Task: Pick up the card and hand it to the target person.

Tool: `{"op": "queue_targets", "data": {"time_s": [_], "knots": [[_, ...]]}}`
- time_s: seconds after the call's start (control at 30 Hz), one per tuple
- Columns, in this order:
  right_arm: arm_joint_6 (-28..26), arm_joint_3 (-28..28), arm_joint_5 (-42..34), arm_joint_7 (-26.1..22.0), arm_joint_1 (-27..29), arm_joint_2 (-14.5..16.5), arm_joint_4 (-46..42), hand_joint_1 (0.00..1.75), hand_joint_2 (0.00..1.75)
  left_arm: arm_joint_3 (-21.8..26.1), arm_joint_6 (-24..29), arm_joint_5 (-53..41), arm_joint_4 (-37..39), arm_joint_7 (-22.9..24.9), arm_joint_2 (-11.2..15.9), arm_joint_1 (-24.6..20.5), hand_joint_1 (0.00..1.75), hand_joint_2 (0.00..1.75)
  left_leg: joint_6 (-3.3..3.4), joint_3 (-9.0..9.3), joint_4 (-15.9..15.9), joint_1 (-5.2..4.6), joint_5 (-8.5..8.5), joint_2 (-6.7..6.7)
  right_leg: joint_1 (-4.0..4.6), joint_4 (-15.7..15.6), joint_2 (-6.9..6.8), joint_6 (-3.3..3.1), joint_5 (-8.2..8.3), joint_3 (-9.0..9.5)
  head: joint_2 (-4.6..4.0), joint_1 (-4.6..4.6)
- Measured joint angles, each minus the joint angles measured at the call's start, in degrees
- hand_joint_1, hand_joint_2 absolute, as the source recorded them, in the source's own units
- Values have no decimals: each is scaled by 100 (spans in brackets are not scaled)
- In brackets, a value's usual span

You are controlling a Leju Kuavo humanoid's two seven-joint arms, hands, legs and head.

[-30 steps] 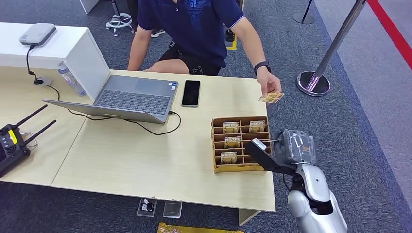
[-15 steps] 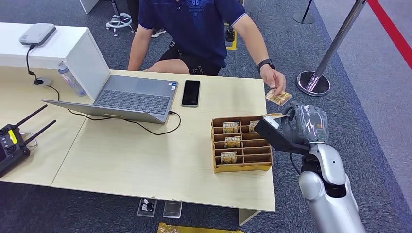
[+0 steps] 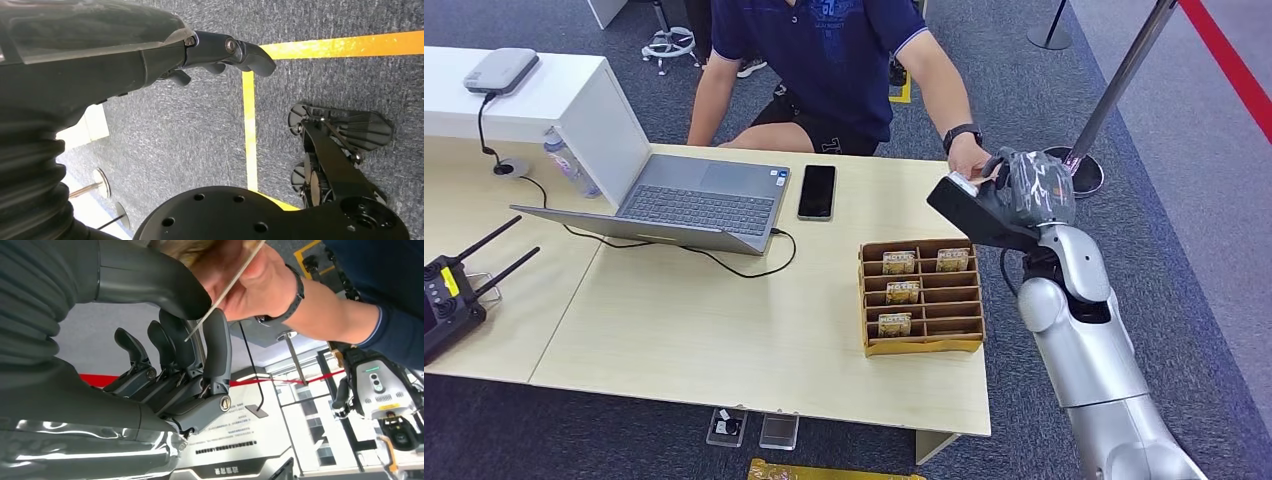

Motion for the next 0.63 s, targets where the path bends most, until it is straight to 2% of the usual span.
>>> {"op": "queue_targets", "data": {"time_s": [0.2, 0.33, 0.4, 0.5, 0.53, 0.57, 0.63], "knots": [[-131, 44, 75, -8, -407, 318, 803, 147, 175, 43, -5, 46, -1, 3, -3, -17, 0, 175, 0, 0, 1, 0, 1, -2, 0, 1, -1, 0, 0, 0, 0, 2], [-163, 85, 140, -4, -508, 466, 1118, 106, 175, 99, -17, 81, -1, 7, -3, -22, 0, 175, 0, -1, 1, 0, 1, -2, 0, 1, -1, 0, 0, -1, 0, 0], [-164, 102, 167, 5, -524, 521, 1207, 91, 175, 117, -28, 82, -1, 27, -3, -23, 0, 175, 0, -1, 1, 0, 1, -2, 0, 1, -2, 0, 0, -1, 0, 2], [-164, 106, 211, 24, -528, 588, 1281, 25, 175, 131, -42, 85, -1, 52, -3, -23, 0, 175, 0, -2, 1, 0, 0, -2, 0, 1, -1, 0, 0, -2, 0, 3], [-163, 107, 233, 29, -528, 604, 1291, 7, 175, 136, -45, 89, -1, 53, -3, -23, 0, 131, 0, -2, 1, 0, 0, -1, 0, 1, -1, 0, 0, -3, 0, 4], [-162, 107, 257, 32, -528, 618, 1296, 0, 175, 139, -50, 93, -1, 53, -3, -23, 0, 87, 0, -2, 1, 0, 0, -1, 0, 1, -1, 0, 0, -3, 0, 4], [-158, 108, 292, 39, -527, 635, 1298, 0, 175, 144, -53, 101, 0, 57, -3, -22, 0, 0, 0, -2, 1, 0, 0, -1, 0, 1, -1, 0, 0, -3, 0, 4]]}}
